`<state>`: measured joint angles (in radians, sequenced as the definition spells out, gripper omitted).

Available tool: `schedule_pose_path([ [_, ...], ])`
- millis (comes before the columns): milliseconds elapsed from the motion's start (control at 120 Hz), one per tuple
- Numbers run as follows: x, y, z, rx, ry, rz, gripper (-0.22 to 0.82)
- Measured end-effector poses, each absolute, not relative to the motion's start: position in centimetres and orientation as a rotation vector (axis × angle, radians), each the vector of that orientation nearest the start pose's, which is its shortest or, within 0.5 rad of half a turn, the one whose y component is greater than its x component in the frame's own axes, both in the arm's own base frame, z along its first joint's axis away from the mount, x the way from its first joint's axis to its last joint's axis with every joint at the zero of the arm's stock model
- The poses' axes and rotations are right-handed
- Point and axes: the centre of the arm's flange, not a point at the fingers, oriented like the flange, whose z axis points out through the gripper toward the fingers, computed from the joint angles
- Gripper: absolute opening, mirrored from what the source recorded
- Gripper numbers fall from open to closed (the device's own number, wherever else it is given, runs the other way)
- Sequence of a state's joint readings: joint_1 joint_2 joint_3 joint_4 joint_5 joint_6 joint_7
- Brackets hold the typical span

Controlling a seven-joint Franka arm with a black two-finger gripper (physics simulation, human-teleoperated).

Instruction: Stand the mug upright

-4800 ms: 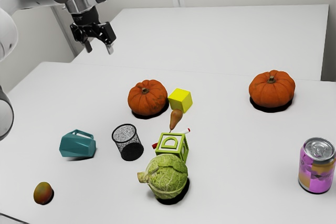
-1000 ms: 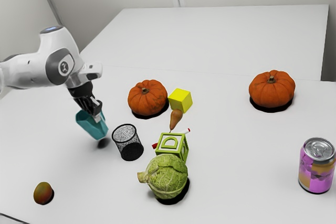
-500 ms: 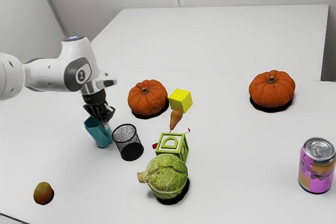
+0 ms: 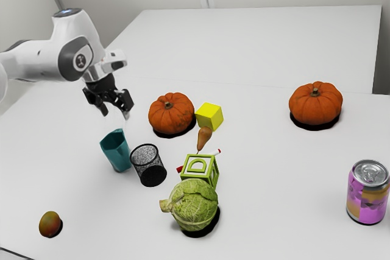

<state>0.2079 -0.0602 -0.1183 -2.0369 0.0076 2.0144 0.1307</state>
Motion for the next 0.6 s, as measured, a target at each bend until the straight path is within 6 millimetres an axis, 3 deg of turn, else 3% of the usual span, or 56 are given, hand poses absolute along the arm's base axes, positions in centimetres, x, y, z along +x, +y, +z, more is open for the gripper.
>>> schedule_pose_path([
  [183,59.0,1.3,55.5,-3.130,0.153,-0.144,0.57],
  [250,60.1,0.8,57.2,-3.135,0.167,-0.147,0.58],
  [375,61.7,1.6,58.4,-3.148,0.153,-0.112,0.59],
  [600,61.3,1.1,58.4,-3.155,0.167,-0.020,0.60],
])
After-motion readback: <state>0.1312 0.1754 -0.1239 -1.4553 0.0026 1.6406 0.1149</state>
